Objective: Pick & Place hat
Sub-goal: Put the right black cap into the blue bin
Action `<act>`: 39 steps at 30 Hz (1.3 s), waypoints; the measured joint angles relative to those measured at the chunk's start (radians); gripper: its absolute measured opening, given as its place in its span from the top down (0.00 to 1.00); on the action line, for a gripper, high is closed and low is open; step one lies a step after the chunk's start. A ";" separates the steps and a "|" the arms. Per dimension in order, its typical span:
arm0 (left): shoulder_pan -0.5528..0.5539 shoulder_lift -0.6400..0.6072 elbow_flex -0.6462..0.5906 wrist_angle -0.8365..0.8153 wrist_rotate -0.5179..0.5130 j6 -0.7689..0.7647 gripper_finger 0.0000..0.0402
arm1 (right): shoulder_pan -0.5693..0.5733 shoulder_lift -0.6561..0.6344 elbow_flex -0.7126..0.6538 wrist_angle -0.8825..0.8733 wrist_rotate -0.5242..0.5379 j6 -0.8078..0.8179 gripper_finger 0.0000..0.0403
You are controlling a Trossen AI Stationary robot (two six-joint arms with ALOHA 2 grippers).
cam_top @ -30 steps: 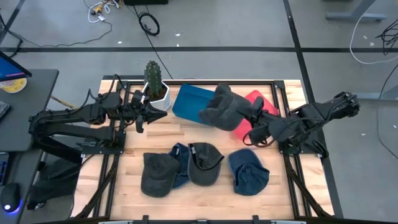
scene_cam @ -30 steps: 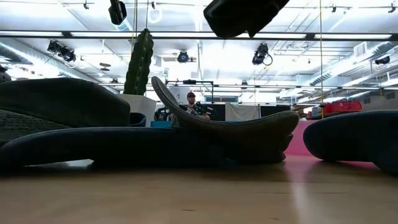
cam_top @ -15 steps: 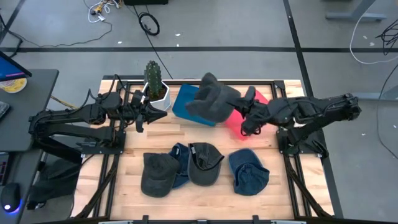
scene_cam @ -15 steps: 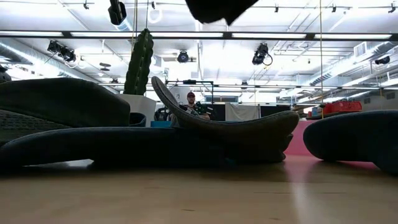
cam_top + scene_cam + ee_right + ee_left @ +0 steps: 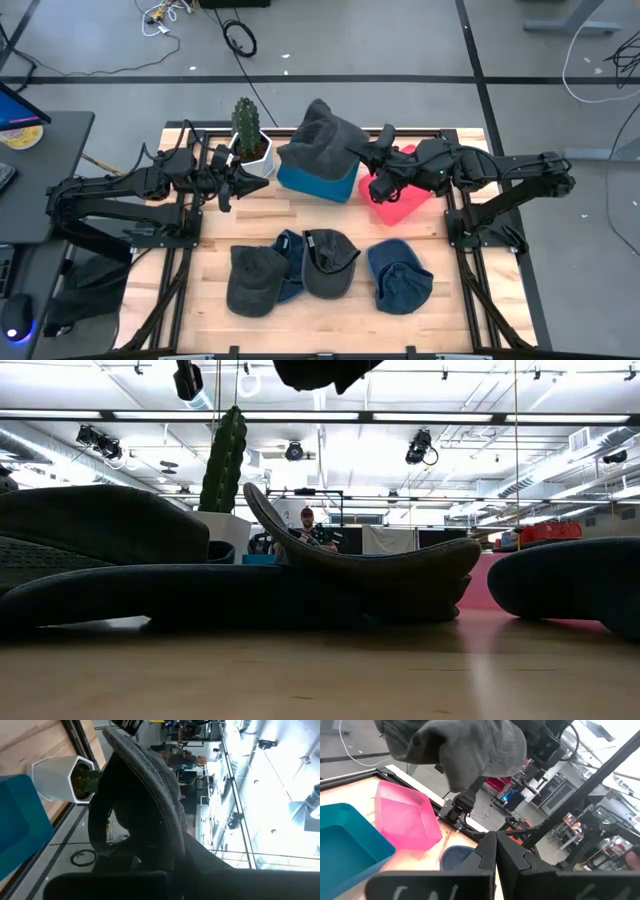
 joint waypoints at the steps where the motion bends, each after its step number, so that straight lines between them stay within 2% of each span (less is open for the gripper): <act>1: 0.000 0.000 0.000 0.000 0.000 -0.003 0.98 | 0.000 0.000 0.000 0.004 0.000 0.014 0.99; 4: 0.000 0.000 0.000 0.000 -0.029 -0.049 0.98 | 0.004 0.000 0.000 0.007 0.000 0.056 0.99; 7: 0.009 0.000 0.000 0.000 -0.104 -0.204 0.98 | 0.029 -0.001 0.000 0.007 0.003 0.067 0.99; 12: 0.051 0.000 0.000 0.000 -0.112 -0.439 0.97 | 0.096 -0.001 -0.001 0.023 -0.001 0.066 0.99; 15: 0.070 0.000 0.000 0.005 -0.110 -0.552 0.93 | 0.137 -0.002 -0.001 0.070 0.000 0.049 0.99; 20: 0.082 0.000 0.000 0.108 -0.097 -0.720 0.79 | 0.183 -0.002 -0.001 0.123 -0.001 0.016 0.99; 25: 0.064 0.000 0.000 0.228 -0.045 -0.762 0.60 | 0.201 -0.002 -0.001 0.142 -0.003 0.009 0.99; 31: 0.033 0.047 0.000 0.312 -0.006 -0.814 0.38 | 0.212 -0.002 -0.001 0.242 -0.090 -0.060 0.99; 35: 0.011 0.111 0.000 0.379 0.005 -0.829 0.29 | 0.209 -0.002 -0.001 0.283 -0.109 -0.067 0.99; 39: 0.005 0.189 -0.001 0.541 0.005 -0.822 0.26 | 0.210 -0.001 -0.001 0.278 -0.127 -0.068 0.99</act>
